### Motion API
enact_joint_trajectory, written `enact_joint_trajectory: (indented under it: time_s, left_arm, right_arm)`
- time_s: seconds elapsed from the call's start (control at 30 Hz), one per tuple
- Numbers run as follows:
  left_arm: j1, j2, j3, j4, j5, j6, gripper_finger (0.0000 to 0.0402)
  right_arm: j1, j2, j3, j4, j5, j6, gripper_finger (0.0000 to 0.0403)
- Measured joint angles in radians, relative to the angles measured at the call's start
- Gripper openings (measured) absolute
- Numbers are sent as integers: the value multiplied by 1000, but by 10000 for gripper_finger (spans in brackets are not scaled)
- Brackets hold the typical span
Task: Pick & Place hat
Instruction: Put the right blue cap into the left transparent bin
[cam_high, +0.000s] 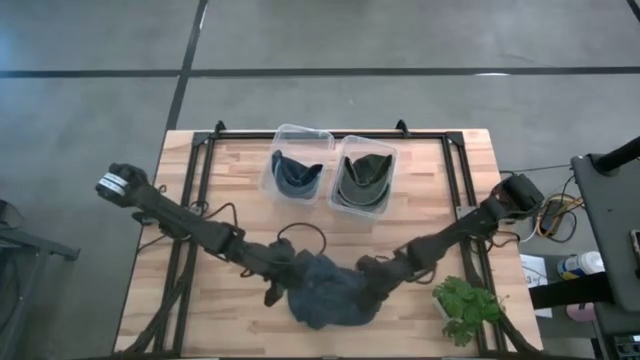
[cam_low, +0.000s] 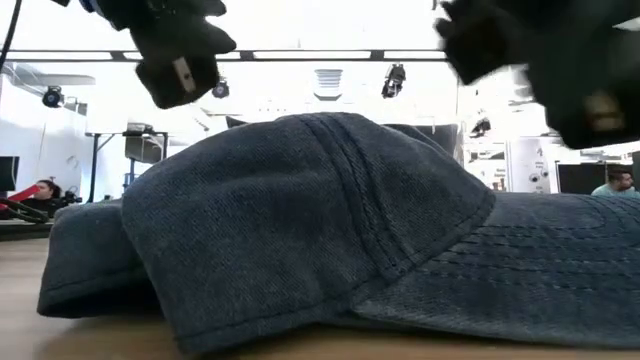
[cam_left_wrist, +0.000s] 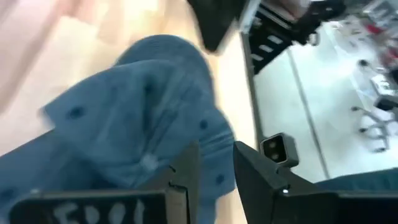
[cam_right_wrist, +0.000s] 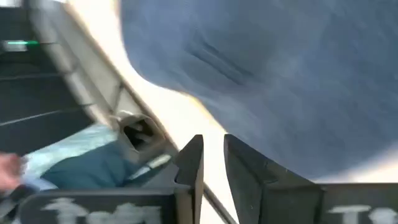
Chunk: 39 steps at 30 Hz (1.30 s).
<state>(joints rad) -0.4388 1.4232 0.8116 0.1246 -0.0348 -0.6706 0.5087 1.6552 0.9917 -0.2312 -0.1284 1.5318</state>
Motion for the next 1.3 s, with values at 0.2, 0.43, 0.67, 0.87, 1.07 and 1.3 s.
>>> enact_joint_trajectory:
  time_s: [0.2, 0.43, 0.67, 0.87, 1.07, 1.3]
  left_arm:
    - [2, 106, 6, 139, 19, 64, 90]
    - [29, 213, 47, 174, 79, 73, 90]
    - [34, 298, 40, 144, 160, 57, 90]
    - [29, 313, 36, 97, 176, 42, 90]
    - [29, 325, 34, 56, 176, 45, 90]
    - [29, 333, 34, 44, 176, 39, 90]
  right_arm:
    - [89, -19, -38, -43, 2, 181, 59]
    - [129, -34, -69, -76, 102, 199, 69]
    - [129, -25, -89, -29, 130, 155, 164]
    - [130, -14, -151, 68, 195, 122, 246]
    - [121, -14, -251, 304, 286, 116, 264]
    - [94, 45, -298, 535, 288, 112, 241]
